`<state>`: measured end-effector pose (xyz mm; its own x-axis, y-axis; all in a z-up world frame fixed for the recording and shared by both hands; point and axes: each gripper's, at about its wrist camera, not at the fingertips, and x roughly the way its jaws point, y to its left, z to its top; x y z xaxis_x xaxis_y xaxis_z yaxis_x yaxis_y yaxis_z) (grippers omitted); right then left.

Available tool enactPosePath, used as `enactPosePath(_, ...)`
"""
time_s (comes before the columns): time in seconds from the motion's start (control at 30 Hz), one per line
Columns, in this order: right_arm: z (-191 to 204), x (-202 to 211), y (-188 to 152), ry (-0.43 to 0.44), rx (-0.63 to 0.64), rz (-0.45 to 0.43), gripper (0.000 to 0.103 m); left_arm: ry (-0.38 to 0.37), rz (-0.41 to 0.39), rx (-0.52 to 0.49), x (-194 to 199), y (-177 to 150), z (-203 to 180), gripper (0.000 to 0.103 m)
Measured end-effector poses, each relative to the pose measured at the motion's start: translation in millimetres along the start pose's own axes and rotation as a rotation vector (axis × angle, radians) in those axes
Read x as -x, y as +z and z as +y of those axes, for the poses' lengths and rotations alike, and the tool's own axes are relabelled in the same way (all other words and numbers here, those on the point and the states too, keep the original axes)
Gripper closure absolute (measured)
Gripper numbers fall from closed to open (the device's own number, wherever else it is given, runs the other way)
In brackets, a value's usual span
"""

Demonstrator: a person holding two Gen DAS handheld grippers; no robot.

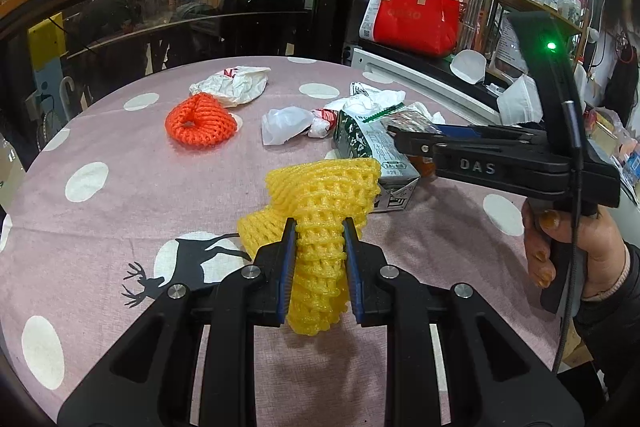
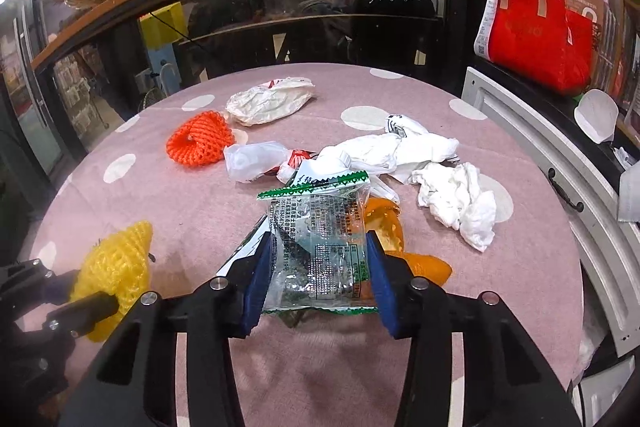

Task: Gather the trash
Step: 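Carry the clear wrapper over the bin and open the right tool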

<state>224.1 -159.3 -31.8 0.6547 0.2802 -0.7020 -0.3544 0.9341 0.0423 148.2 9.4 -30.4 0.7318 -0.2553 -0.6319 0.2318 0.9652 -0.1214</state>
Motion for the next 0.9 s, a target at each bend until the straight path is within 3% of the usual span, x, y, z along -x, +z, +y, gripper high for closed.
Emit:
enactPosePath(0.33, -3, 57, -28, -0.017, -0.041, -0.061, 0.059, -0.031, -0.011, -0.029, 6, -5, -17, 0.08)
enactPosePath(0.63, -20, 113, -77, -0.066, -0.106, -0.062, 0.059, -0.091, -0.009, -0.088, 13, -12, -56, 0.08)
enactPosePath(0.9, -53, 163, -124, -0.159, -0.215, -0.081, 0.058, -0.163, -0.012, -0.15, 22, -19, -99, 0.08)
